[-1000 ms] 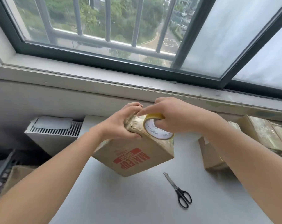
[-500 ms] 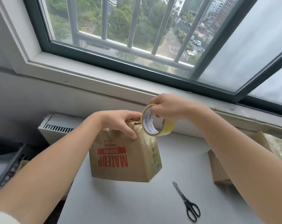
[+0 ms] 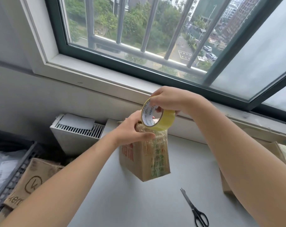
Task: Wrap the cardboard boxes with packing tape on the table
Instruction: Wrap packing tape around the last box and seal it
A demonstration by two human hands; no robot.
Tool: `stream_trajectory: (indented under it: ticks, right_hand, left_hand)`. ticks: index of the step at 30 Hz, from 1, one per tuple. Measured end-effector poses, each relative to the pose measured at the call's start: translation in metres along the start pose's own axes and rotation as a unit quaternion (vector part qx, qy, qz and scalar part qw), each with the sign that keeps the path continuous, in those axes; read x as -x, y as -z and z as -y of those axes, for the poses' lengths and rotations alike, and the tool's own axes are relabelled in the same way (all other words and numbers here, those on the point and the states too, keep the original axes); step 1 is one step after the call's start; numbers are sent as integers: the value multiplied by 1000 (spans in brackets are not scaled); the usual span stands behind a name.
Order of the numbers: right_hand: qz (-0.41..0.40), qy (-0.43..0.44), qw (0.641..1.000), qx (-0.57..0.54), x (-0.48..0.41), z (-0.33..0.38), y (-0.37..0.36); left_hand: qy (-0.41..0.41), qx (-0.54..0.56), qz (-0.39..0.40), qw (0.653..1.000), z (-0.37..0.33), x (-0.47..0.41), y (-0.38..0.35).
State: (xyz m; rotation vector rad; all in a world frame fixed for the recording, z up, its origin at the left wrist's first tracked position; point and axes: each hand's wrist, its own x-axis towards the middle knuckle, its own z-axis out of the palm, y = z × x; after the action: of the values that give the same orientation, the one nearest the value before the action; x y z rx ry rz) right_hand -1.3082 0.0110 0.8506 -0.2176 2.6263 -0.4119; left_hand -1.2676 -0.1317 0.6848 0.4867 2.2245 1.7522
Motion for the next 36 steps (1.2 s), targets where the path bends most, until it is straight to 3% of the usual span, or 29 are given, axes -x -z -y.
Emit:
stream_trajectory:
  ticks: [4, 10, 16, 30, 36]
  right_hand:
    - [-2, 3, 1000, -3, -6, 3, 4]
    - [-29, -22, 999, -3, -18, -6, 11]
    - [-23, -19, 999, -13, -30, -7, 10]
    - [106, -14, 980, 169, -33, 6, -14]
    - [100, 4, 974, 203, -36, 15, -30]
  left_hand:
    - [14, 10, -82, 996, 3, -5, -10]
    - [21, 23, -87, 996, 18, -6, -19]
    - [40, 21, -170, 984, 31, -12, -32]
    - [5, 53, -257, 965, 40, -29, -19]
    - [5, 64, -279, 958, 47, -31, -14]
